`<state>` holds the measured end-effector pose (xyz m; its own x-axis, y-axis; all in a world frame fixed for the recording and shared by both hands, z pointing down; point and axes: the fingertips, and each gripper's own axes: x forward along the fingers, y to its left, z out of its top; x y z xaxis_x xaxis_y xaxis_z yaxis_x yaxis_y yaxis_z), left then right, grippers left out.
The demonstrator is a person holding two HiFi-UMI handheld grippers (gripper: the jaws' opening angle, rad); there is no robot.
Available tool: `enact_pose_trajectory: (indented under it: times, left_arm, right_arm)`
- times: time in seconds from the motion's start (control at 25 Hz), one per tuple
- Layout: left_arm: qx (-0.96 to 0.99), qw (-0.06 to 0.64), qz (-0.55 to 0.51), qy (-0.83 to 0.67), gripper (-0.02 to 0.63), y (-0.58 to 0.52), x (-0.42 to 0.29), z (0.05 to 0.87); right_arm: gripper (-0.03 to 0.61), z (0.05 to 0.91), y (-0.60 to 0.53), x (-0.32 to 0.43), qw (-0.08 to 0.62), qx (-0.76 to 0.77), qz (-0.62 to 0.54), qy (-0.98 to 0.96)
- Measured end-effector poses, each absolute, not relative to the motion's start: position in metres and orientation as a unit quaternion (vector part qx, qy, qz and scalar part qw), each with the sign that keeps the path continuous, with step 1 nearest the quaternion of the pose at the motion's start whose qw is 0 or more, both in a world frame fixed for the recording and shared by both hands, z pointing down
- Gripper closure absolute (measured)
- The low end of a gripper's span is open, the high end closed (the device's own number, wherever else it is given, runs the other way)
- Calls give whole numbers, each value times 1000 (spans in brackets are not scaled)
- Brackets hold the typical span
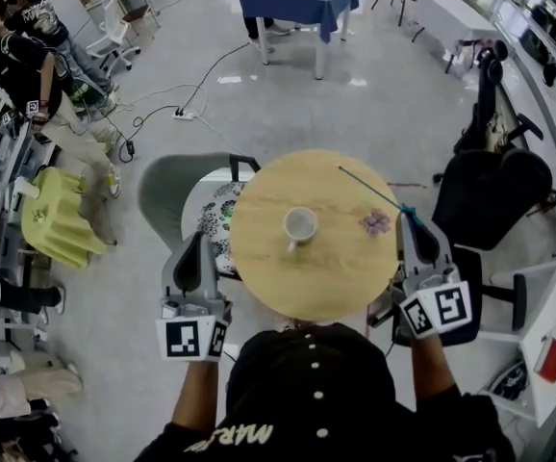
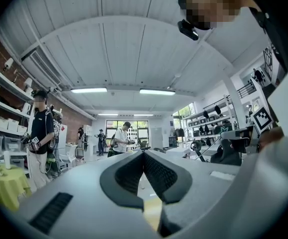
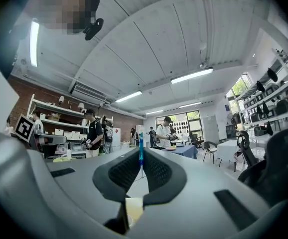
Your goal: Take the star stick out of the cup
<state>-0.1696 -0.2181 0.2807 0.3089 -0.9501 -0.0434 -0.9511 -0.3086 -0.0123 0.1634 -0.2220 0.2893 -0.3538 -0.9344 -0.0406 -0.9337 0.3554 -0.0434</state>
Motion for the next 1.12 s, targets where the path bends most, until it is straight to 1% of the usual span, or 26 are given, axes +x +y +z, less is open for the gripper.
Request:
enact_pose_trajectory:
  times: [0.76, 1.12]
  left_arm:
    - [-814, 24, 23, 580, 609, -208, -163, 278]
    - [-815, 11, 30, 579, 609, -204, -161, 283]
  right_arm:
    - [560, 292, -220, 155, 27, -563, -5, 826]
    - [560, 296, -217, 154, 24, -559, -4, 829]
